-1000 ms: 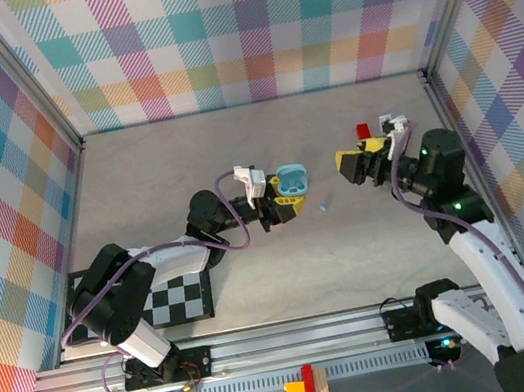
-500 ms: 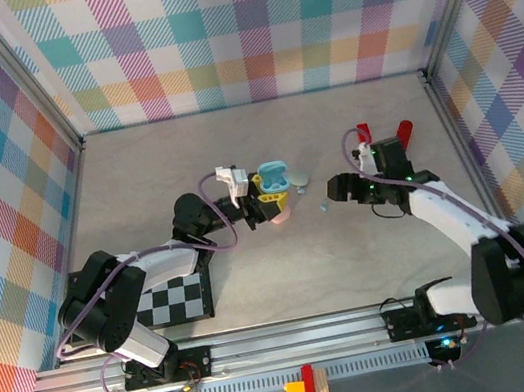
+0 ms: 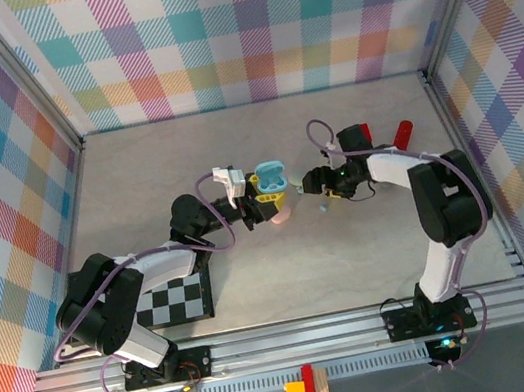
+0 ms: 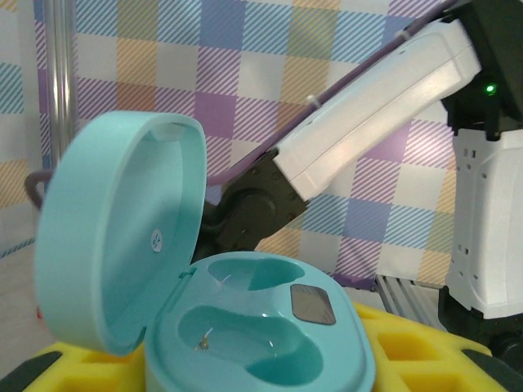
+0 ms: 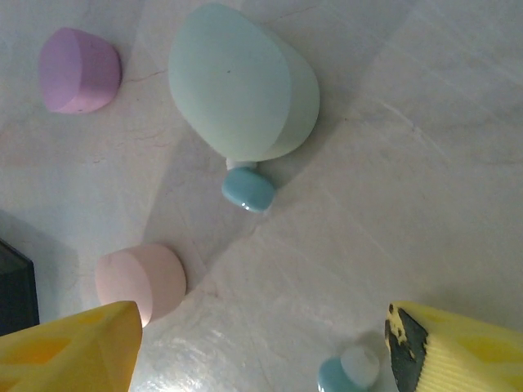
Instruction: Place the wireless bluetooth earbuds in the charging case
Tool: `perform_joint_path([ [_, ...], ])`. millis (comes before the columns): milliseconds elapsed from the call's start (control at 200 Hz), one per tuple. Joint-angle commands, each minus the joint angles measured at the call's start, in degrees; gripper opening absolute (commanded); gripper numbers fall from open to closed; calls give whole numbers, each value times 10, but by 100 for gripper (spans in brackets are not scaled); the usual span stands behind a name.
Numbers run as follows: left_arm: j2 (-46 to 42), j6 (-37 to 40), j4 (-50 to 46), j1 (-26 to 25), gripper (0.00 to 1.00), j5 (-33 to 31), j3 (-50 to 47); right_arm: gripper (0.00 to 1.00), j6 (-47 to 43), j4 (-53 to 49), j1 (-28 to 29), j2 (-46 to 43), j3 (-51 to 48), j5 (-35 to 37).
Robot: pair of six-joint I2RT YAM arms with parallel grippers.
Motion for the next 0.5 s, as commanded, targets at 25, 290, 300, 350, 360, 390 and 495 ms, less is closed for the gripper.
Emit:
perform_joint_path([
  [25,-20,6,31,4,43,7,-1,77,-11,4,5,29,16,-35],
  [290,-19,2,31,5,43,8,1,75,-13,7,4,6,-40,-55],
  [300,-19,2,31,5,43,9,1,75,-13,6,5,4,-42,-56],
  [350,-18,2,31,5,43,8,3,75,-13,6,5,-6,-55,-55],
  [360,-18,1,32,5,43,9,3,75,-12,6,4,-9,-58,-55],
  [390,-17,1,31,5,43,9,4,74,-12,5,5,-15,-65,-55],
  [495,-16,0,31,5,43,9,6,74,-10,5,5,-40,-86,-56],
])
